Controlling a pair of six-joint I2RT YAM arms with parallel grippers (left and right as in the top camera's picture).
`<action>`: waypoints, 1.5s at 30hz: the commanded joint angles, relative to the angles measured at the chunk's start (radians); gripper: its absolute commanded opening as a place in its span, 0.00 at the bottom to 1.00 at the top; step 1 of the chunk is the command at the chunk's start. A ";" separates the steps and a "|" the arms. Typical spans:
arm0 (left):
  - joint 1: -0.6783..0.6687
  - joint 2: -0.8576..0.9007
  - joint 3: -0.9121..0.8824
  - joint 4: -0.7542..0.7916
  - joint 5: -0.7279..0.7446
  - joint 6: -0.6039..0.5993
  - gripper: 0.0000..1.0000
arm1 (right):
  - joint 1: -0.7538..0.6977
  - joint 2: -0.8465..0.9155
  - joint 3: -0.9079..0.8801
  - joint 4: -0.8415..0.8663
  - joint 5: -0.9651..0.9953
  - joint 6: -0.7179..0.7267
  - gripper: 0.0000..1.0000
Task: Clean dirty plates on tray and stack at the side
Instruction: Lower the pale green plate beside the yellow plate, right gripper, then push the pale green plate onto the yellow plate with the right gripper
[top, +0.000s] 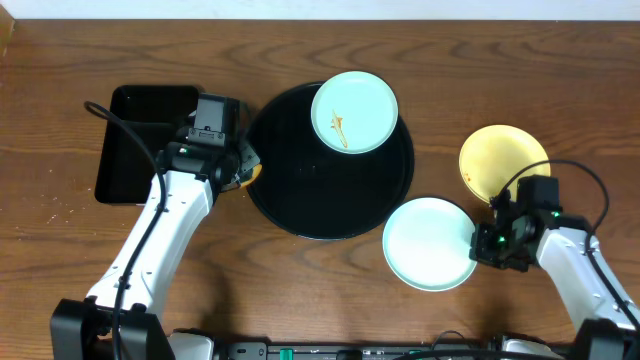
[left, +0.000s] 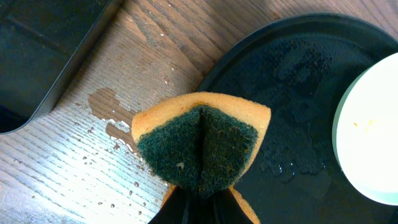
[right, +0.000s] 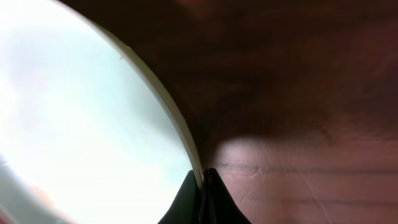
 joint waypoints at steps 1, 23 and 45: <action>0.004 0.006 0.018 0.000 -0.005 -0.005 0.08 | -0.021 -0.056 0.090 -0.038 -0.052 -0.042 0.01; 0.004 0.006 0.018 0.000 -0.005 -0.005 0.08 | -0.266 -0.063 0.158 0.233 0.052 0.018 0.01; 0.004 0.006 0.018 0.001 -0.005 -0.005 0.08 | -0.270 0.146 0.158 0.518 0.151 0.154 0.01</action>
